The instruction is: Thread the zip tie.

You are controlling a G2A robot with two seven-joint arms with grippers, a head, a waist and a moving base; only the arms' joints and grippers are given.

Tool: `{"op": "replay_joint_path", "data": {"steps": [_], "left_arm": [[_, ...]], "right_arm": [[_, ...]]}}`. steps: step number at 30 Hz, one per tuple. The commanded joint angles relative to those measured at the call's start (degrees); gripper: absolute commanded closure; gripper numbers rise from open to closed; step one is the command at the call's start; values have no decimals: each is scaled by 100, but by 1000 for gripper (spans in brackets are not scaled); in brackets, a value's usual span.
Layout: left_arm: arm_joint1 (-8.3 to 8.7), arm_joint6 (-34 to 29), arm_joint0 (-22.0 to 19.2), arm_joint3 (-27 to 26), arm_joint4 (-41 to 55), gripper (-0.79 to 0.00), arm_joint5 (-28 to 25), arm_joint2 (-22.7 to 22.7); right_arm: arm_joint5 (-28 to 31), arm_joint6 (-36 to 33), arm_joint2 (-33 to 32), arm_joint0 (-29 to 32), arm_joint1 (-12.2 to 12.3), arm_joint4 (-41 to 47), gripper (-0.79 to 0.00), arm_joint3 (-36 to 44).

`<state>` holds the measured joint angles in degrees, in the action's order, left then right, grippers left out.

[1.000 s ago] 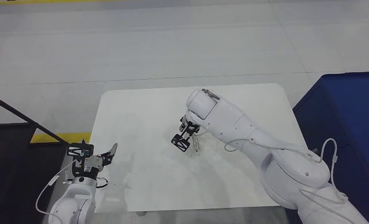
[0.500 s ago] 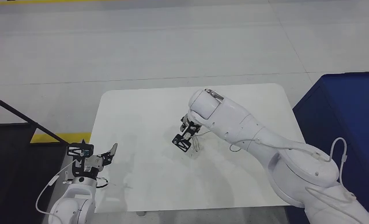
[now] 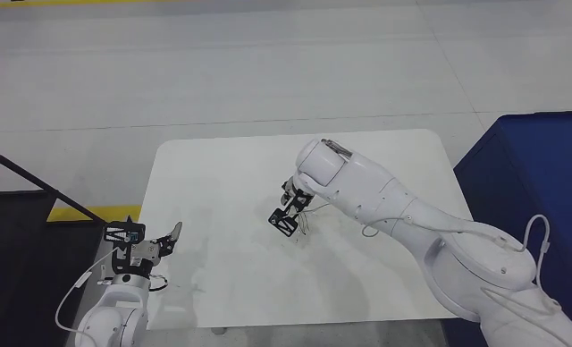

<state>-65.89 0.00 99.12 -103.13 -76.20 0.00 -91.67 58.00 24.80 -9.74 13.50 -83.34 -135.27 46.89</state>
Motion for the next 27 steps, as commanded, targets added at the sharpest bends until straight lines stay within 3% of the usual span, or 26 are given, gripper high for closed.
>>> {"op": "replay_joint_path", "data": {"steps": [1, 5, 14, 27], "left_arm": [[0, 0, 0, 0, 0, -785, 0, 0], [0, 0, 0, 0, 0, -785, 0, 0], [0, 0, 0, 0, 0, -785, 0, 0], [0, 0, 0, 0, 0, -785, 0, 0]], "right_arm": [[0, -16, 0, -2, 29, 25, -99, 63], [0, -20, 0, 11, 92, 13, -166, 175], [0, 154, 0, 51, 115, -105, -188, 165], [0, 570, 0, 69, -217, -526, -203, -446]]}}
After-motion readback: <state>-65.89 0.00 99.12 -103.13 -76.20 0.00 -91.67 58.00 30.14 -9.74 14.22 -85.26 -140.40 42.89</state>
